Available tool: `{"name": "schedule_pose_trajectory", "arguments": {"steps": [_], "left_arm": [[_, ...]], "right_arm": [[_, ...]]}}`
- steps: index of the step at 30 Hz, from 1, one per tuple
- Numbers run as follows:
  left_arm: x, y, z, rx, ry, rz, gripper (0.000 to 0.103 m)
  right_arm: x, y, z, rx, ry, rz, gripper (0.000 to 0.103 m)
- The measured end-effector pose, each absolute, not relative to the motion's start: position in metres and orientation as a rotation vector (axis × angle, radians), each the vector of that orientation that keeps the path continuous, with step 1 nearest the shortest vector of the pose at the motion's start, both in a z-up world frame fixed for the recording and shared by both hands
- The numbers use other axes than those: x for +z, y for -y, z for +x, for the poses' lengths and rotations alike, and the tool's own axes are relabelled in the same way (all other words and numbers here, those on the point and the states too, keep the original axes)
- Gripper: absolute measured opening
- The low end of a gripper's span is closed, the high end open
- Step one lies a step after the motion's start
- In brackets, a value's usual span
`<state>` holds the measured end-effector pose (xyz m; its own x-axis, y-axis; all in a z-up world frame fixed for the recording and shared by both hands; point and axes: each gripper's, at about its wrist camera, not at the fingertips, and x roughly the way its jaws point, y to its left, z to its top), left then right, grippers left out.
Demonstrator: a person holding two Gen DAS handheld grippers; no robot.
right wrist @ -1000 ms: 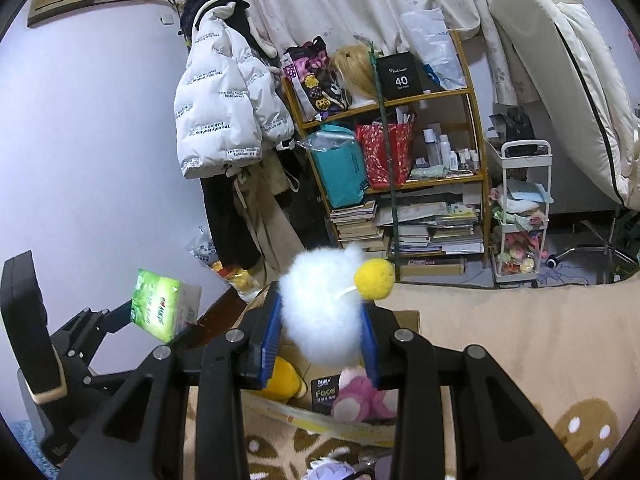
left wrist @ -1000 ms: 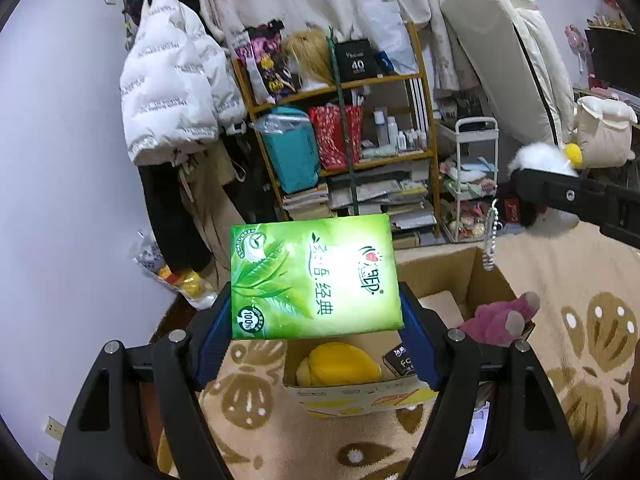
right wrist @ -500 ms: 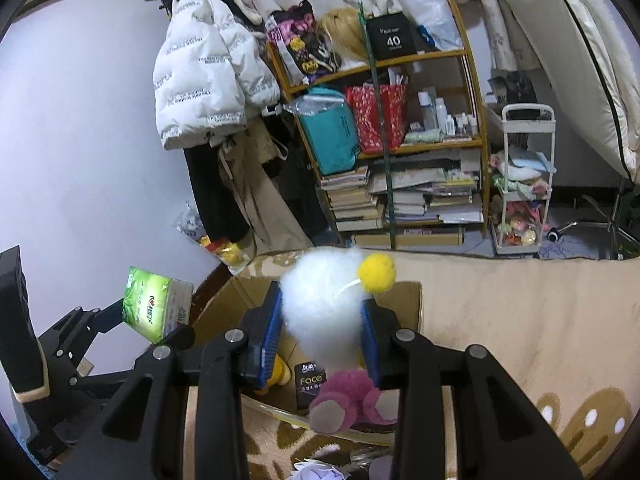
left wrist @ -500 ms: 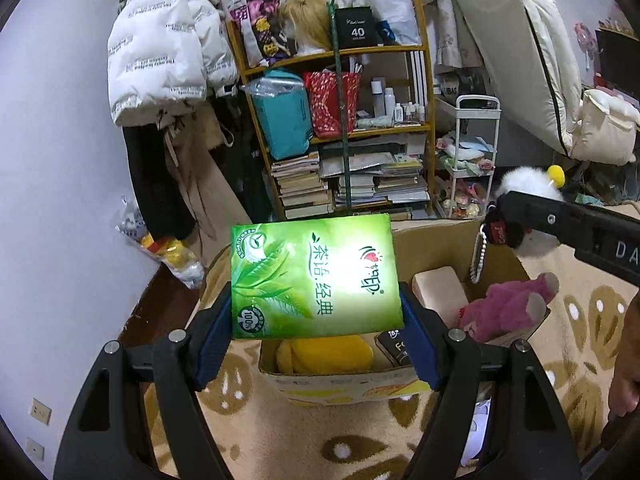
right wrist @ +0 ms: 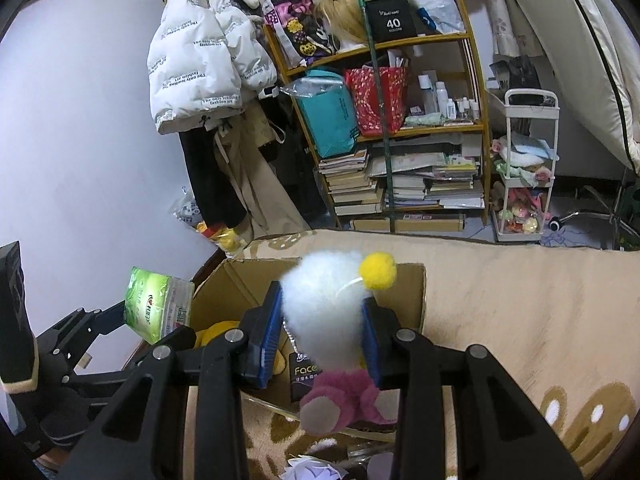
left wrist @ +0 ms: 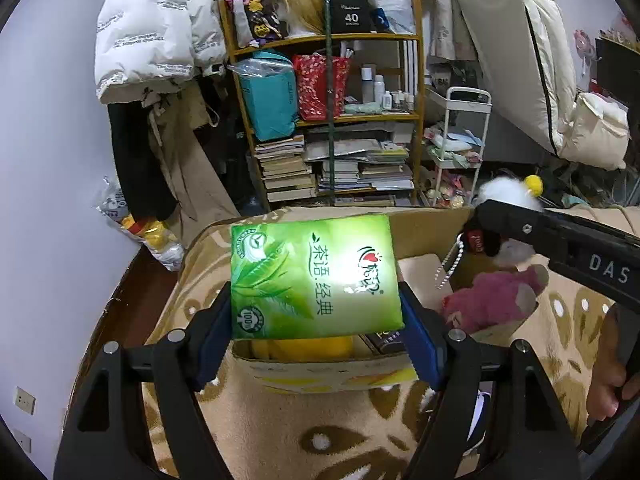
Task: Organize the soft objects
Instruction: 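Drop the green tissue pack and chick plush into the box, opening both tools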
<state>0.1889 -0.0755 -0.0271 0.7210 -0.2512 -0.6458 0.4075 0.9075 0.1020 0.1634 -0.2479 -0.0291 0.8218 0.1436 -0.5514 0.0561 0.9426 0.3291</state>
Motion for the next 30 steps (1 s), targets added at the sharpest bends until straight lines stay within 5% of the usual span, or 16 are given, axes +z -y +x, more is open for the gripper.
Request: {"name": "schedule_pose_trajectory", "arguments": {"steps": [11,16,23,30], "left_arm": [[-0.027,0.078,0.187,-0.360,-0.671,0.267,0.086],[-0.028,0.080,0.186,-0.357,-0.689,0.270,0.092],[-0.019,0.082,0.173,-0.335,-0.645,0.277,0.095],[-0.014,0.084,0.157,-0.341,-0.651,0.295,0.099]], "right_arm": [[-0.038,0.250,0.168,0.053,-0.646,0.375,0.039],[-0.037,0.251,0.166,0.066,-0.653,0.374,0.054],[-0.026,0.251,0.158,0.030,-0.647,0.333,0.089],[-0.019,0.254,0.149,-0.004,-0.662,0.335,0.096]]}}
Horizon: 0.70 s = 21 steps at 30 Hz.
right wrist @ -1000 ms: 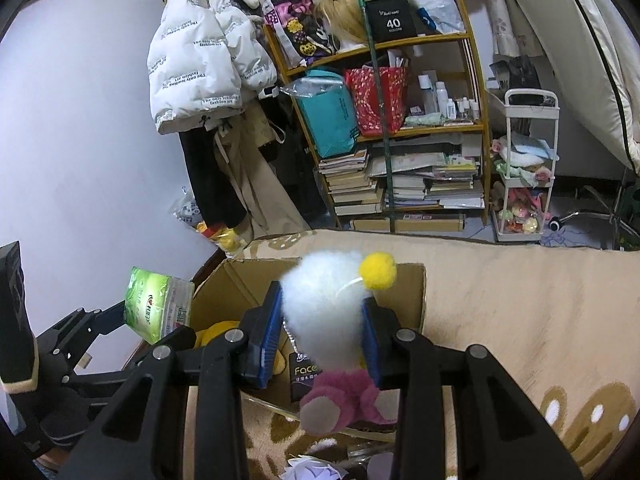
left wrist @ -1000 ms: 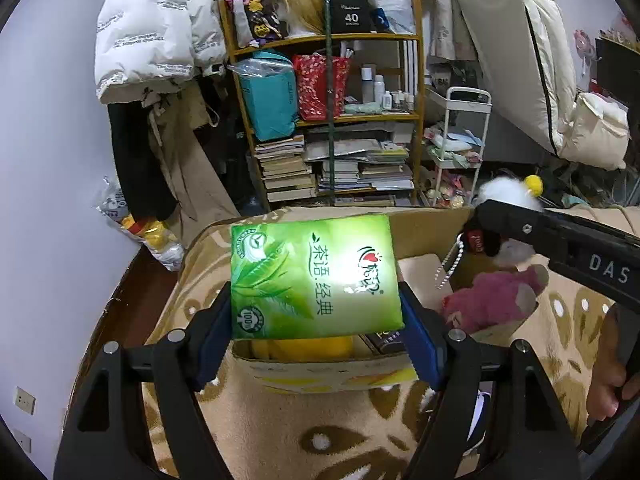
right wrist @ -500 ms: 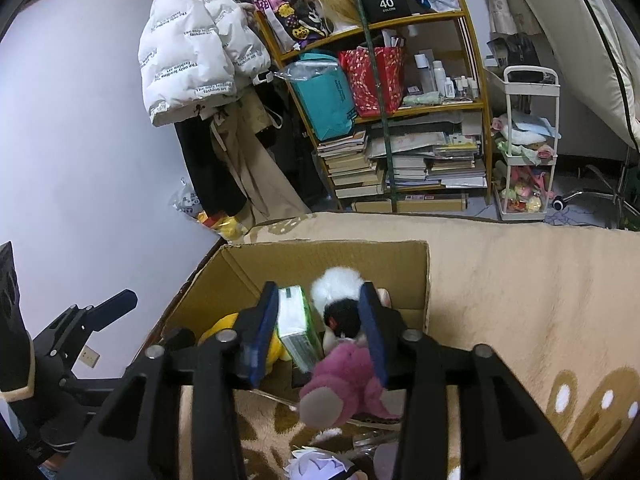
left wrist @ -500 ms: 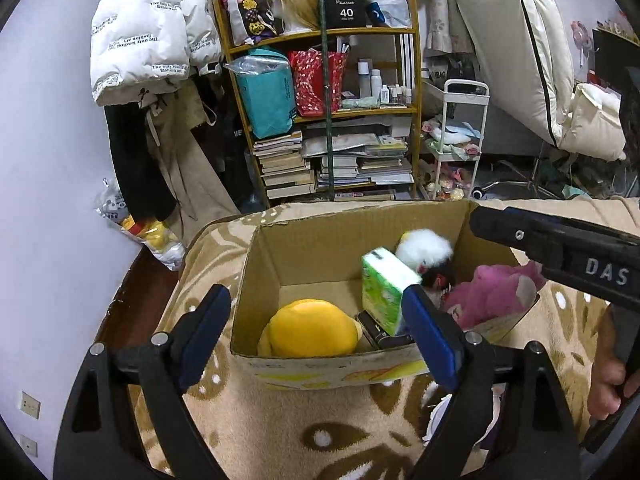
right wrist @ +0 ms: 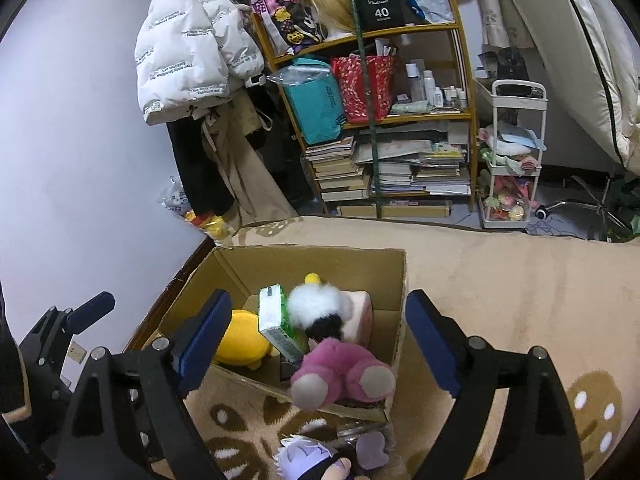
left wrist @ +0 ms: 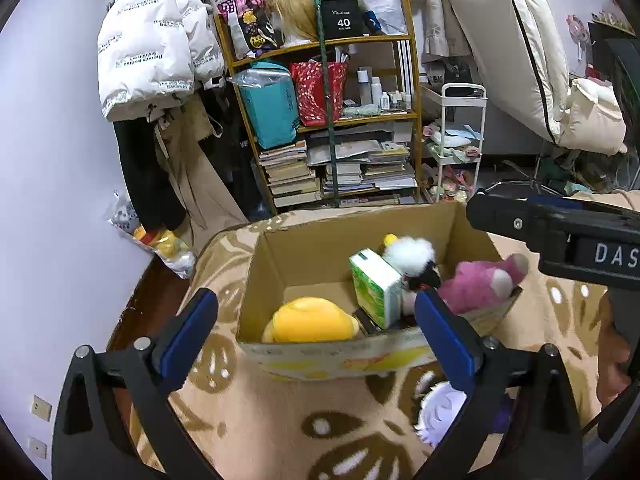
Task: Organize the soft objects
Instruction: 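Drop the green tissue pack and chick plush into the box, opening both tools, then grasp the white-haired doll plush with the left tool while the right tool grasps the clear zip bag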
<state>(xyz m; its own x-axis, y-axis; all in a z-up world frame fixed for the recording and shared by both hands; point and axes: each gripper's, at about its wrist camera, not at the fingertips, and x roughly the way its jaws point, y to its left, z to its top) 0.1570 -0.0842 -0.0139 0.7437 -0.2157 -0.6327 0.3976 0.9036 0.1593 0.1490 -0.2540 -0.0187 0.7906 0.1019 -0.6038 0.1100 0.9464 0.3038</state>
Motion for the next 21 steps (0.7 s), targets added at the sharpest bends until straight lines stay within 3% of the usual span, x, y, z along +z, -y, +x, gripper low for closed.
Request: {"name": "schedule_pose_trajectory", "arguments": {"steps": [2,21], "left_arm": [[-0.011,0.085,0.154,-0.360,-0.675,0.267,0.099],[-0.003,0.096,0.105,-0.340,-0.731,0.296,0.099]], "right_arm": [[-0.016,0.256,0.142,-0.010,-0.654,0.339,0.103],[-0.022,0.278,0.095,-0.106,-0.720,0.415,0.103]]}}
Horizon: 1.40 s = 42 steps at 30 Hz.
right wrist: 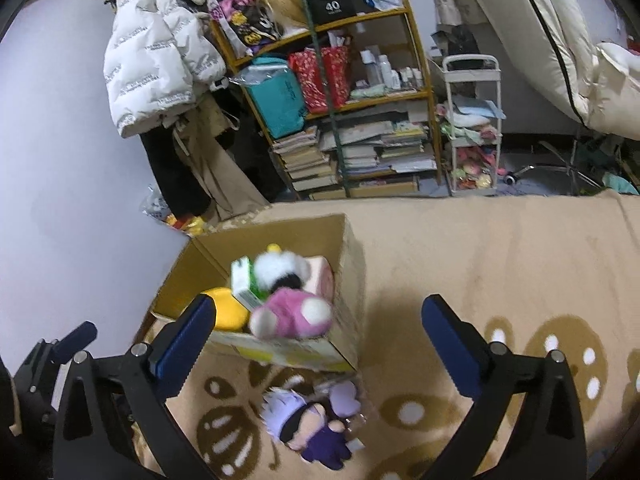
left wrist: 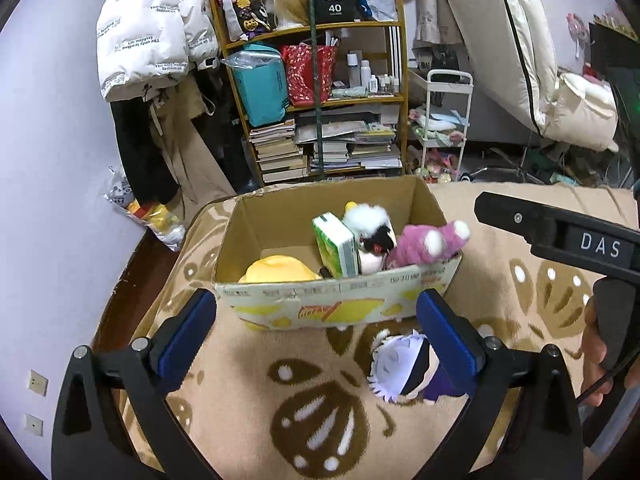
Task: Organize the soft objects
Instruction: 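Grasp the white-haired doll plush with the left tool while the right tool grasps the clear zip bag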
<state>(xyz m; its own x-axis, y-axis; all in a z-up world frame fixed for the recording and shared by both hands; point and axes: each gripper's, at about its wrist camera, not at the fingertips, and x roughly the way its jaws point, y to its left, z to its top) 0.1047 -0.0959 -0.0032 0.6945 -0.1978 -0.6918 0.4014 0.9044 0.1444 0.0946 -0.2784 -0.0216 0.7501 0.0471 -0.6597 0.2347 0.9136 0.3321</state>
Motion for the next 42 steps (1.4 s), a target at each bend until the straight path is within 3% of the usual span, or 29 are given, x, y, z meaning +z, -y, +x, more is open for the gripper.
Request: {"name": "schedule_pose_trajectory", "arguments": {"steps": [42], "left_arm": [[-0.127,0.132,0.126,-0.507,-0.963,0.301,0.099]], "right_arm": [[-0.135,0.260,0.127,-0.169,-1.163,0.313,0.103]]}}
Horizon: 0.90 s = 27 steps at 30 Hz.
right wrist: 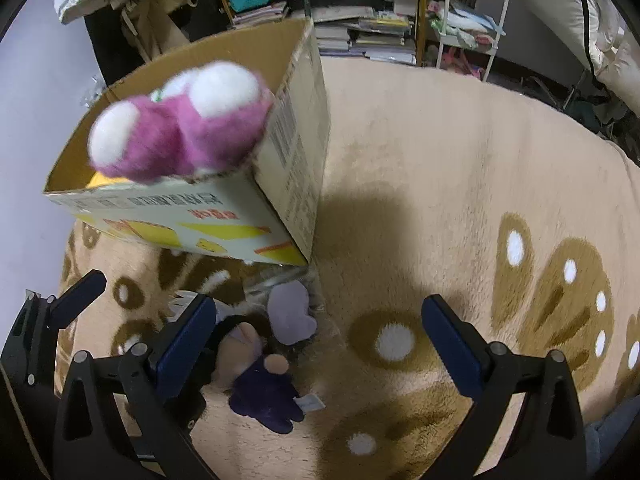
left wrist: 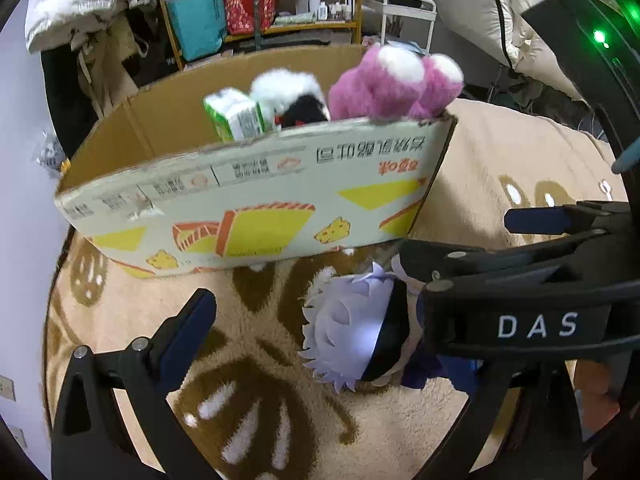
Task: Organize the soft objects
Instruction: 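Grasp the white-haired doll plush with the left tool while the right tool grasps the clear zip bag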
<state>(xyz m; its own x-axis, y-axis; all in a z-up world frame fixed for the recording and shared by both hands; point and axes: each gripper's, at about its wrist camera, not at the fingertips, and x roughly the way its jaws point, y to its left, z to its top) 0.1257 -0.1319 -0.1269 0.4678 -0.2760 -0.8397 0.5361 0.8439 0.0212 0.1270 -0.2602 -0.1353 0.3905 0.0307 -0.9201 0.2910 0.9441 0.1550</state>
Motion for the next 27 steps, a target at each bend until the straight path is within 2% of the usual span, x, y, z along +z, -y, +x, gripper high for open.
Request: {"name": "schedule_pose_trajectory", "arguments": {"steps": [6,10,16,19,21,27], "left_arm": [[-0.138,0.129,0.129,-0.507,-1.009,0.282,0.099],[-0.143,0.126,0.132,-0.538,-1.042,0.253,0.098],[-0.148,0.126,0.131,-0.579,-1.076,0.204,0.086],[-0.147,0.127,0.129,-0.614,-1.093,0.181,0.071],[-0.147,0.130,0.126,-0.645,-1.114,0.169,0.056],[-0.142,0.130,0.127,-0.658,-1.132,0.169,0.053]], "right_arm": [[-0.150,0.268,0.132,-0.204,-1.207,0.333,0.103],[-0.158,0.273,0.135,-0.209,-1.228,0.379,0.099],[-0.161,0.275,0.139,-0.197,-1.237,0.370,0.097],[-0.166,0.273,0.144,-0.195,-1.241,0.380,0.097],[-0.169,0.273,0.143,-0.191,-1.248,0.392,0.097],[-0.177,0.270,0.145,-0.168,-1.269,0.405,0.094]]}}
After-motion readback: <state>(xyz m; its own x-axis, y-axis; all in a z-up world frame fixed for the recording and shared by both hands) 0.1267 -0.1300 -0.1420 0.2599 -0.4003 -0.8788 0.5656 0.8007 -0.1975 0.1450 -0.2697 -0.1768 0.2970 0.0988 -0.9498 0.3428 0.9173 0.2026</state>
